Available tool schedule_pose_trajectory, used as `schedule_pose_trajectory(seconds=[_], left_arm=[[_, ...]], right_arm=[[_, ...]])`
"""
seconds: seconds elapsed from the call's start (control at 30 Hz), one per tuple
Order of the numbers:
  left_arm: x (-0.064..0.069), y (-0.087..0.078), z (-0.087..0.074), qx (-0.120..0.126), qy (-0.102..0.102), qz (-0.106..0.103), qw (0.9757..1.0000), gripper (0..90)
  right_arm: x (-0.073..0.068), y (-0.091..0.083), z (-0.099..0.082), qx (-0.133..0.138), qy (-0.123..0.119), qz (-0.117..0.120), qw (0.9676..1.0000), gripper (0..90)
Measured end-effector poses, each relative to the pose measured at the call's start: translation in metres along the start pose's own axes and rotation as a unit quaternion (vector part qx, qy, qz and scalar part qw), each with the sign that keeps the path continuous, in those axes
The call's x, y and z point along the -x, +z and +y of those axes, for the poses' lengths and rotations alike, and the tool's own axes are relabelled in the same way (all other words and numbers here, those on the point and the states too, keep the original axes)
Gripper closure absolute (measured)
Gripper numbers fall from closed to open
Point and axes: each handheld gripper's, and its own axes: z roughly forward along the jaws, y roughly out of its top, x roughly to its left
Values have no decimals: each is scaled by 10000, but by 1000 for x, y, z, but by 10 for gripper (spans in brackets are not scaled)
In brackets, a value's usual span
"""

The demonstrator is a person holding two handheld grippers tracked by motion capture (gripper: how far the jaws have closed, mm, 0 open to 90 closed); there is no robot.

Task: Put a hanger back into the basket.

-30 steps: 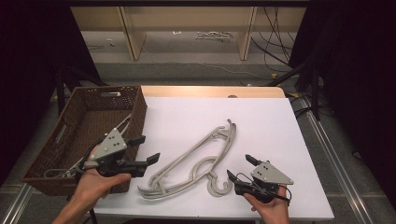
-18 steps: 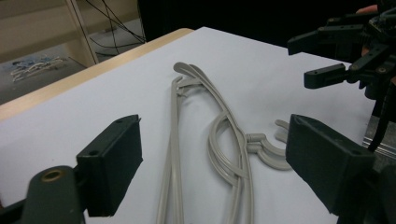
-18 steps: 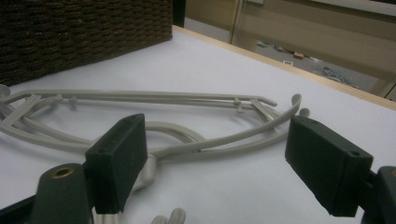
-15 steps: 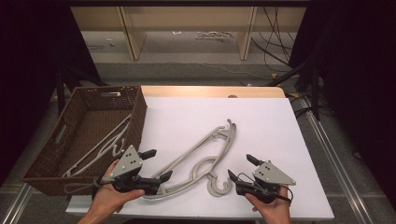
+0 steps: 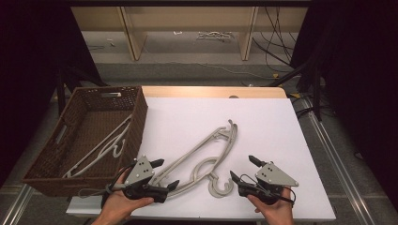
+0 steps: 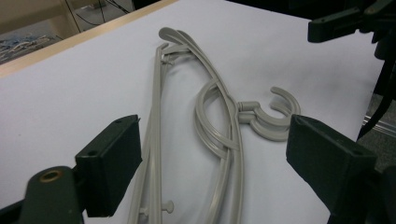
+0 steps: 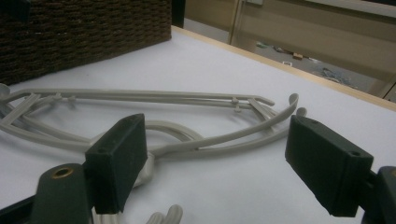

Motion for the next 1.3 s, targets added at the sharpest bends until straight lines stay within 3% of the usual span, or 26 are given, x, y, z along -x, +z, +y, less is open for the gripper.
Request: schedule_pose_trajectory(seconds=[0.03, 0.07, 0.2, 0.33, 0.47, 0.5, 0.57, 0.73, 0.77, 0.87, 0.9, 0.93, 0.97, 1.0, 1.13, 1.23, 1.3], left_arm=[[1, 1, -1, -39, 57, -20, 10000, 180], [3, 4, -2, -97, 100, -18, 9999, 180], [7, 9, -1, -179, 195, -85, 9996, 179], [12, 21, 0, -348, 337, -133, 9987, 180], [18, 36, 0, -525, 544, -221, 9969, 188], [22, 43, 0, -671, 648, -289, 9952, 189], [24, 47, 0, -647, 683, -310, 9951, 190], [33, 67, 7, -812, 1012, -377, 9908, 206], [35, 71, 9, -865, 1123, -380, 9892, 209], [39, 84, 12, -994, 1344, -407, 9851, 252], [40, 93, 12, -1122, 1408, -422, 9828, 259], [40, 93, 12, -1122, 1408, -422, 9828, 264], [38, 97, 12, -1197, 1474, -439, 9808, 264], [38, 103, 11, -1322, 1483, -474, 9789, 276], [35, 110, 11, -1447, 1499, -430, 9771, 295], [33, 115, 11, -1500, 1393, -480, 9776, 300], [31, 118, 12, -1554, 1444, -450, 9762, 345]], right_arm=[[1, 0, 0, 49, -74, -28, 10000, 219], [-1, -1, 0, -42, 16, 21, 10000, 218], [-2, -2, 1, -97, -33, 34, 9999, 218], [-1, -2, -1, -37, 19, 16, 10000, 219], [-1, -2, 0, -69, 0, 24, 10000, 218], [-3, -2, 0, -24, -100, 9, 9999, 218], [-3, -2, 0, -52, -133, 6, 9999, 218], [-3, -1, 1, 31, -189, -45, 9998, 218], [-4, -1, 1, -50, -136, 2, 9999, 218], [-3, 0, 1, 27, -191, -34, 9998, 218], [-4, 0, 1, 46, -183, -21, 9998, 218], [-4, 0, 1, 46, -183, -21, 9998, 218], [-5, -1, 1, -6, -122, 24, 9999, 218], [-5, 0, 2, 20, -206, 5, 9998, 218], [-5, -1, 2, 9, -225, 20, 9997, 218], [-6, -2, 1, -47, -172, 37, 9998, 218], [-5, -2, 1, 40, -214, -19, 9998, 218]])
